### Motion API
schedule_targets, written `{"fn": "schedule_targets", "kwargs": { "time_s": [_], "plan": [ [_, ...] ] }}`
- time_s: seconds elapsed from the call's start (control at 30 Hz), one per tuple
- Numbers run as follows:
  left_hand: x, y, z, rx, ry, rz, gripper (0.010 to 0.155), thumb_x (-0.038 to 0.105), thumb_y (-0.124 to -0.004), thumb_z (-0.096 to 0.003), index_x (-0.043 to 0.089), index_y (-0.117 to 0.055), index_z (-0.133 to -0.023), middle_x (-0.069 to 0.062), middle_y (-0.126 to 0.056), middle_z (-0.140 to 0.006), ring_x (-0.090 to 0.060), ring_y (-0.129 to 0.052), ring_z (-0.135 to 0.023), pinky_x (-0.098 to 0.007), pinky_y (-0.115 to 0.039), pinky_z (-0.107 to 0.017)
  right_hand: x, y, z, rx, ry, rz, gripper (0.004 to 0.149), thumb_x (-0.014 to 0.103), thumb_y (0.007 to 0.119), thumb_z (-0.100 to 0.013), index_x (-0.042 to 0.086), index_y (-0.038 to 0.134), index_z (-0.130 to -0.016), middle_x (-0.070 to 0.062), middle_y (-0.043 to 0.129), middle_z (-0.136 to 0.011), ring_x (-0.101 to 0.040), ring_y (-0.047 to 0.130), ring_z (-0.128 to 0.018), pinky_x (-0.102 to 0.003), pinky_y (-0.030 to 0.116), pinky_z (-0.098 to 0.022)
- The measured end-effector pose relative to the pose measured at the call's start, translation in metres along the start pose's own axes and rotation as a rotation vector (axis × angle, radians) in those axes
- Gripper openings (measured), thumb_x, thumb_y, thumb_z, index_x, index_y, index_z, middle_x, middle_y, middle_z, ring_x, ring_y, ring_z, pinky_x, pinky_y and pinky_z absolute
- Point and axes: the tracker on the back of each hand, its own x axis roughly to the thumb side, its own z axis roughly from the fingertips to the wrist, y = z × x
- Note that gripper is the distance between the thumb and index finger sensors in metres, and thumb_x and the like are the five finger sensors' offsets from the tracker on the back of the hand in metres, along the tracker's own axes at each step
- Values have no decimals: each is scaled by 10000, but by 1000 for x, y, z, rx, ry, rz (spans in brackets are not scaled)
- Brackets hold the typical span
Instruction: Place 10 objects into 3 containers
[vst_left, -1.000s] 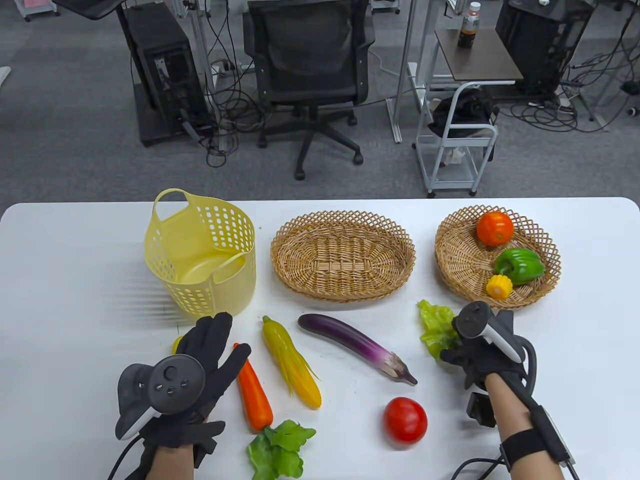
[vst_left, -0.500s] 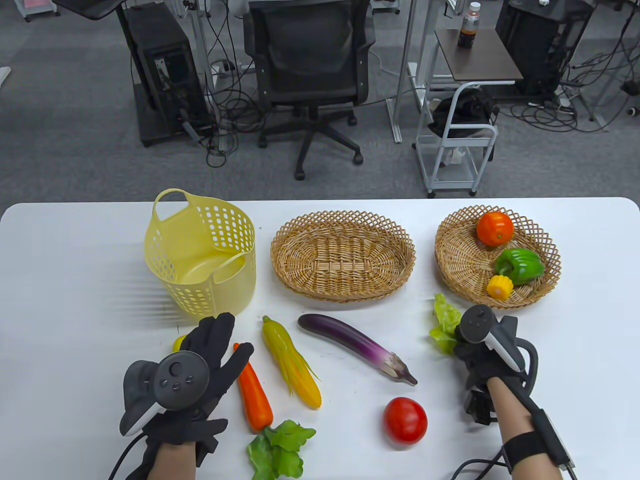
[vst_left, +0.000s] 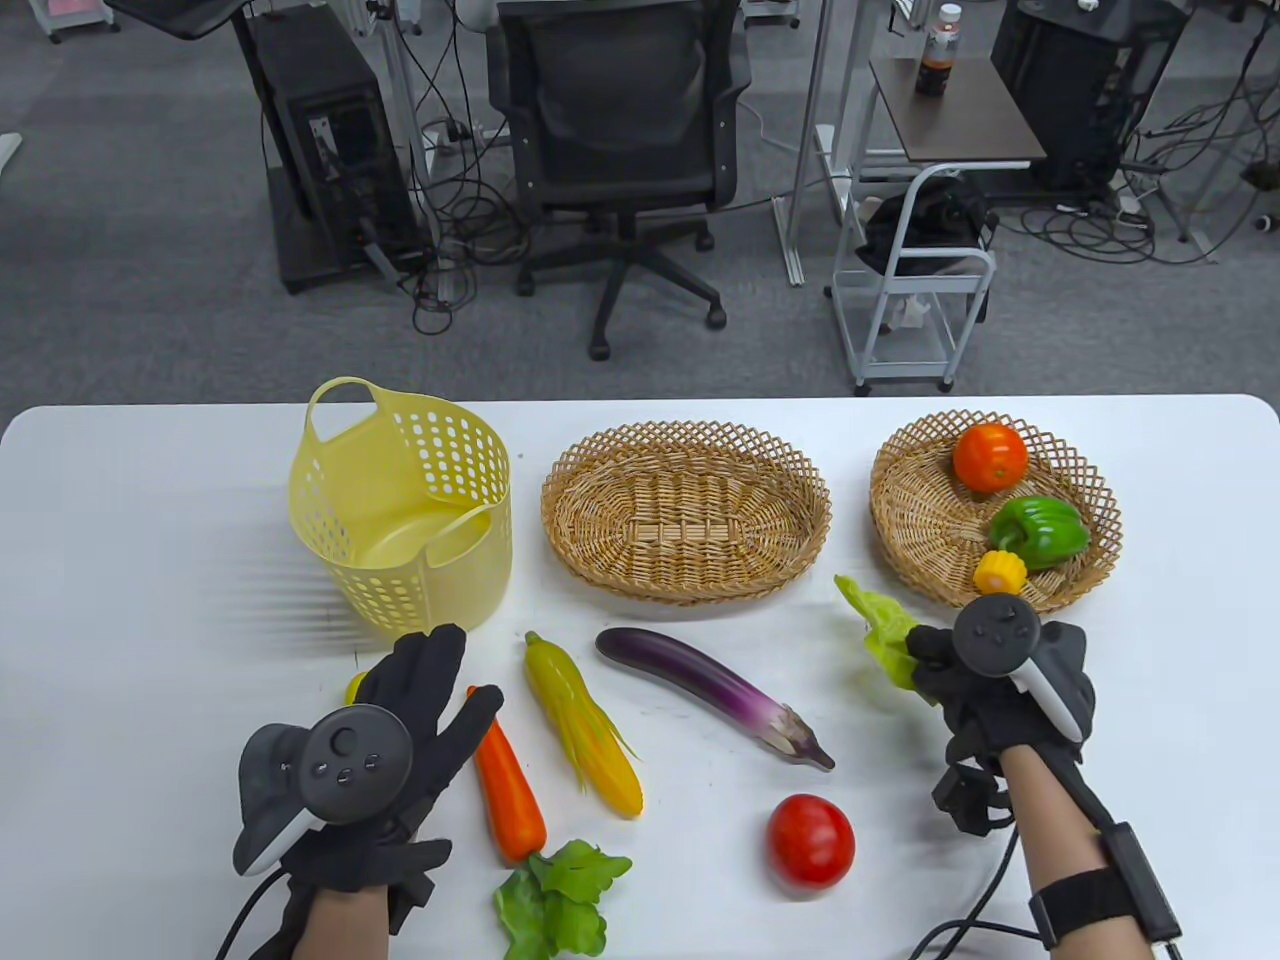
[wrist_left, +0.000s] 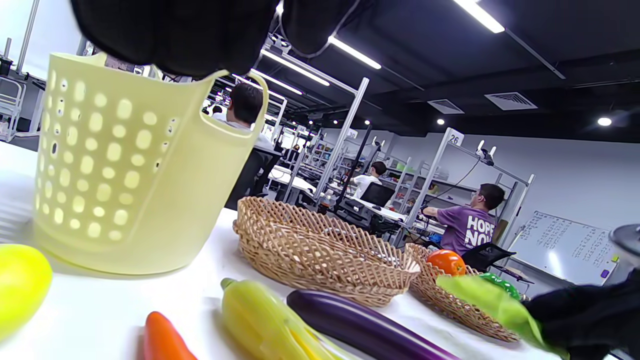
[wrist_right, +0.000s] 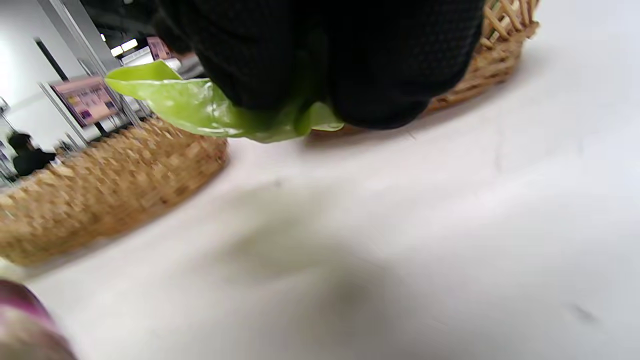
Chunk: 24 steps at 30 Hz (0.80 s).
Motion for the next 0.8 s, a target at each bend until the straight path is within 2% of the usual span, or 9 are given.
{"fn": "schedule_targets", "kwargs": {
  "time_s": [0.17,0.33,0.43,0.67,0.8],
  "plan": [
    [0,0,0,-1,6,-4,763,623,-467,-664,80,-515,-1197,-333,-591,-1162,-598,-664,-1016,-674,-655,-660,5,-27,-17,-102,90,-172,449,232,789,-572,211,675,-1006,-215,790,-923,-344,857,-685,-376,778,-494],
    [-1,0,0,-4,15,-10,762,621,-469,-663,78,-519,-1195,-335,-603,-1156,-597,-674,-1011,-674,-659,-656,-8,-33,-46,-112,280,-283,442,239,776,-592,213,667,-1020,-214,763,-964,-342,849,-699,-319,775,-436],
    [-4,1,0,4,28,-14,760,620,-469,-664,79,-520,-1194,-336,-602,-1156,-596,-673,-1012,-674,-659,-656,-12,-35,-60,-119,356,-244,439,246,771,-602,218,665,-1026,-204,734,-992,-328,831,-712,-297,769,-420],
    [-10,1,-1,-7,51,-9,761,618,-470,-664,75,-520,-1194,-341,-608,-1151,-597,-683,-1004,-674,-661,-654,-8,-31,-73,-131,376,-229,440,277,761,-610,244,652,-1035,-170,686,-1034,-308,818,-728,-294,761,-436],
    [-10,-1,-3,-11,51,-5,761,618,-469,-665,72,-520,-1193,-339,-615,-1148,-593,-694,-997,-669,-666,-652,-10,-25,-74,-154,368,-246,504,274,713,-622,212,543,-1092,-170,516,-1151,-344,775,-841,-388,746,-569]
  ]
}}
